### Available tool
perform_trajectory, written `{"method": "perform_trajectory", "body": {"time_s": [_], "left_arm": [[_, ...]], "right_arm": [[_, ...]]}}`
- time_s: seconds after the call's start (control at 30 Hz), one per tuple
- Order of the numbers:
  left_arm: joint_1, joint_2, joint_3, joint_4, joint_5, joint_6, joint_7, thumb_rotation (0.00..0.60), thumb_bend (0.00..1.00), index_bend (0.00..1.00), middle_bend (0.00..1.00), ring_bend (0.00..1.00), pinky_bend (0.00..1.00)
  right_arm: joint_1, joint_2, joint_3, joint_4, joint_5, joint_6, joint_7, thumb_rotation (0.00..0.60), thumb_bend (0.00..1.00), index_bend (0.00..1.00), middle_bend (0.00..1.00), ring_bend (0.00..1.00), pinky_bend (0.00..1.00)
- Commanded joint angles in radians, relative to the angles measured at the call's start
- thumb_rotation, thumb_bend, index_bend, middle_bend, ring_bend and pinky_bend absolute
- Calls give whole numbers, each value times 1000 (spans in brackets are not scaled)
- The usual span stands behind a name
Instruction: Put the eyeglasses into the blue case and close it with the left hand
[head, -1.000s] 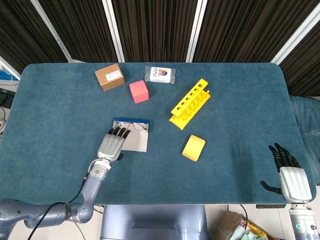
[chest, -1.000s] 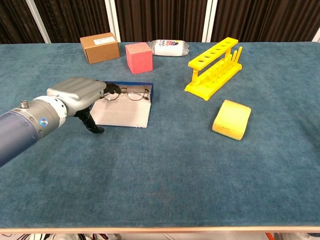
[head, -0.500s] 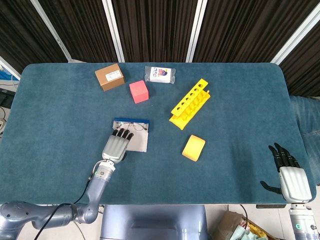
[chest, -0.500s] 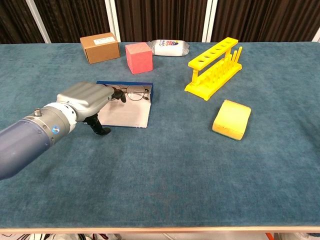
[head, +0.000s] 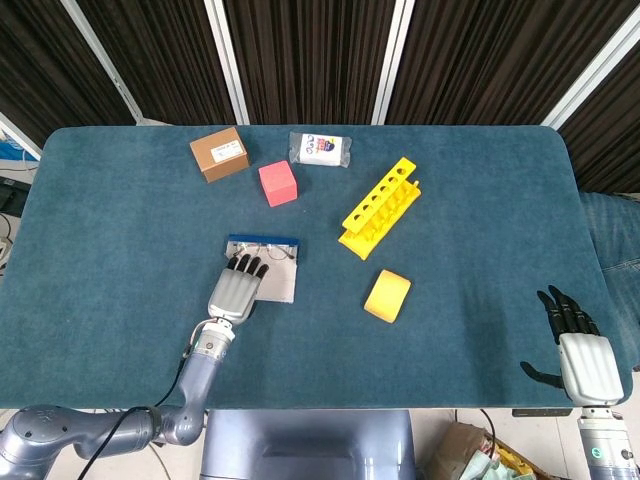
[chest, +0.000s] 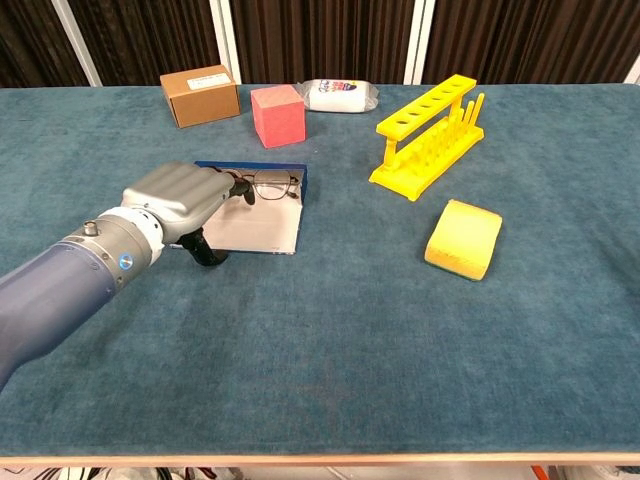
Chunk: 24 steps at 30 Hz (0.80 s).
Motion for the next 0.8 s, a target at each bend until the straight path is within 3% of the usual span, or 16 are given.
{"method": "perform_trajectory", "body": {"time_s": [0.03,0.57,0.8], "left_arm": [[2,-2,-2,3,3,-1,2,600,227,228,176,109,188],[10,-21,-21,28,30,-2,12,600,459,258,144,109,188],[9,-30,-36,39,30,0,28,600,483,304,143,109,188]], "right_arm": [[0,0,0,0,0,-1,0,600,168,0,0,91,187],[1,3,0,-5,8,-8,-1,600,168,0,0,90,187],[0,4,-1,-7,10,-9,-2,600,168,0,0,90,187]]}}
